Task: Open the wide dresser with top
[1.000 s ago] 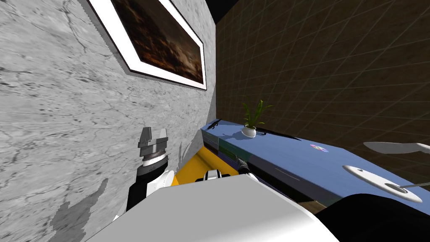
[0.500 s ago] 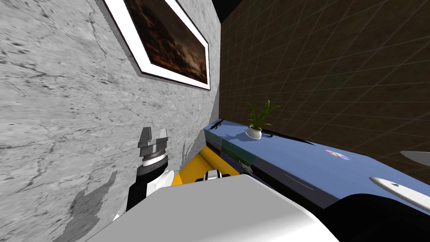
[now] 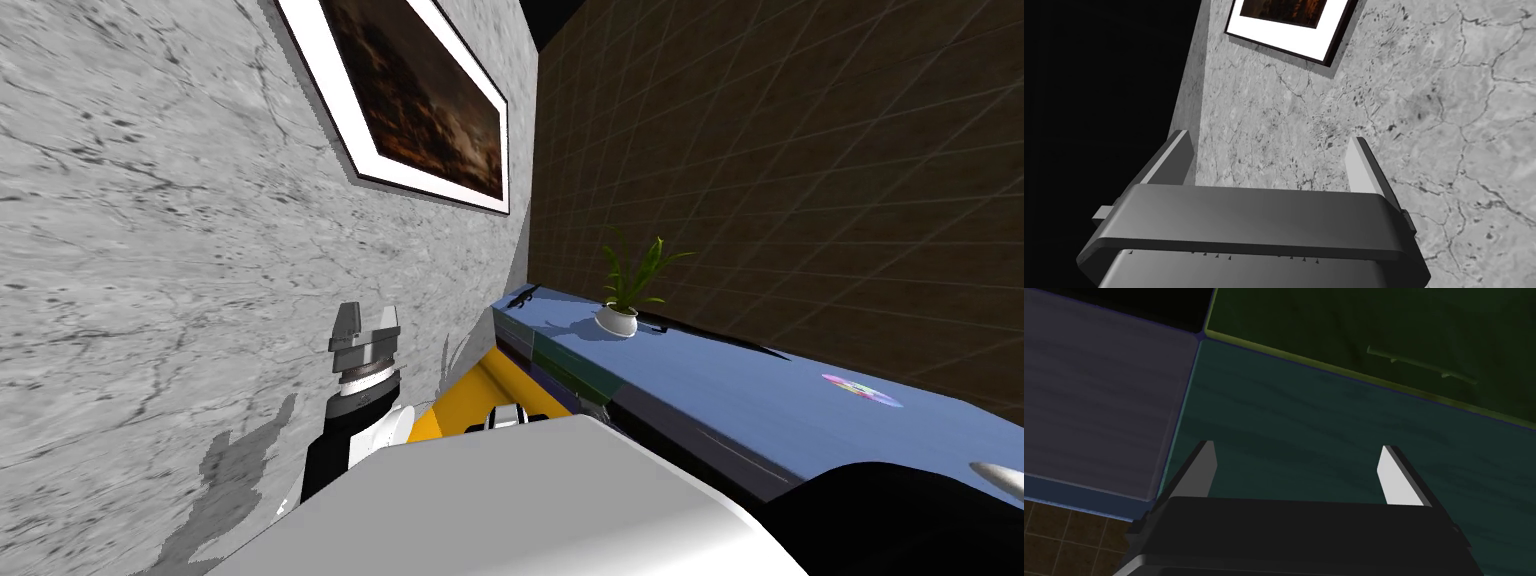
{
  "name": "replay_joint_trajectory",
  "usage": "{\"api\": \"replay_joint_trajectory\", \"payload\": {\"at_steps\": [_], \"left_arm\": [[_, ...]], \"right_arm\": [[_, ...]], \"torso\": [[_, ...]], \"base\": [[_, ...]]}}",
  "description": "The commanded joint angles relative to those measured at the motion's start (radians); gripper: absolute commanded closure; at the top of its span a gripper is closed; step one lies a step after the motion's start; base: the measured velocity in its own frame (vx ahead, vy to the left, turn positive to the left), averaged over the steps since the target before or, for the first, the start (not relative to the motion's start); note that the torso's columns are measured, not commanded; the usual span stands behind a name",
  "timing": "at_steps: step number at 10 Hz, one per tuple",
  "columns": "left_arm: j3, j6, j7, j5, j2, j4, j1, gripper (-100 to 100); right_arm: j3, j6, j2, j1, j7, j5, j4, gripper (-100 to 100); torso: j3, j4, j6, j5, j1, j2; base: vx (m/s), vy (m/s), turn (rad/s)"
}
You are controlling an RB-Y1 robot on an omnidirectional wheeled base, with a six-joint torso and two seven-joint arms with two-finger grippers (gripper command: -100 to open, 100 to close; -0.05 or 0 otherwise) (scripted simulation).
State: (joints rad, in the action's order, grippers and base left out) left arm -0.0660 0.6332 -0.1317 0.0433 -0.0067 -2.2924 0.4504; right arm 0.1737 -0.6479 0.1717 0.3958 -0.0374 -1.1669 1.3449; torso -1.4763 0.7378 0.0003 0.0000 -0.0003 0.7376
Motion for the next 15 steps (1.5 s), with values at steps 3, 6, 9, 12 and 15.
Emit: {"api": "replay_joint_trajectory", "payload": {"at_steps": [3, 6, 9, 12, 15], "left_arm": [[0.000, 0.000, 0.000, 0.000, 0.000, 0.000, 0.000, 0], [0.000, 0.000, 0.000, 0.000, 0.000, 0.000, 0.000, 0], [0.000, 0.000, 0.000, 0.000, 0.000, 0.000, 0.000, 0], [0.000, 0.000, 0.000, 0.000, 0.000, 0.000, 0.000, 0], [0.000, 0.000, 0.000, 0.000, 0.000, 0.000, 0.000, 0]], "right_arm": [[0.017, -0.124, 0.005, -0.024, -0.023, -0.113, -0.119, -100], [0.026, -0.203, 0.004, -0.035, -0.033, -0.162, -0.177, -100], [0.042, -0.289, 0.003, -0.058, -0.055, -0.249, -0.263, -100], [0.050, -0.361, 0.002, -0.070, -0.065, -0.288, -0.322, -100], [0.065, -0.444, 0.002, -0.092, -0.086, -0.358, -0.404, -100]], "torso": [[0.001, 0.000, 0.000, 0.000, -0.001, 0.002], [0.000, 0.000, 0.000, 0.000, 0.001, 0.000], [0.000, 0.000, 0.000, 0.000, 0.000, 0.000], [0.000, 0.000, -0.001, 0.000, 0.001, 0.000], [0.001, 0.000, 0.000, 0.000, 0.000, 0.001]], "base": [[0.028, 0.018, 0.079], [0.034, 0.021, 0.119], [0.041, 0.011, 0.139], [0.045, 0.008, 0.126], [0.040, -0.001, 0.114]]}}
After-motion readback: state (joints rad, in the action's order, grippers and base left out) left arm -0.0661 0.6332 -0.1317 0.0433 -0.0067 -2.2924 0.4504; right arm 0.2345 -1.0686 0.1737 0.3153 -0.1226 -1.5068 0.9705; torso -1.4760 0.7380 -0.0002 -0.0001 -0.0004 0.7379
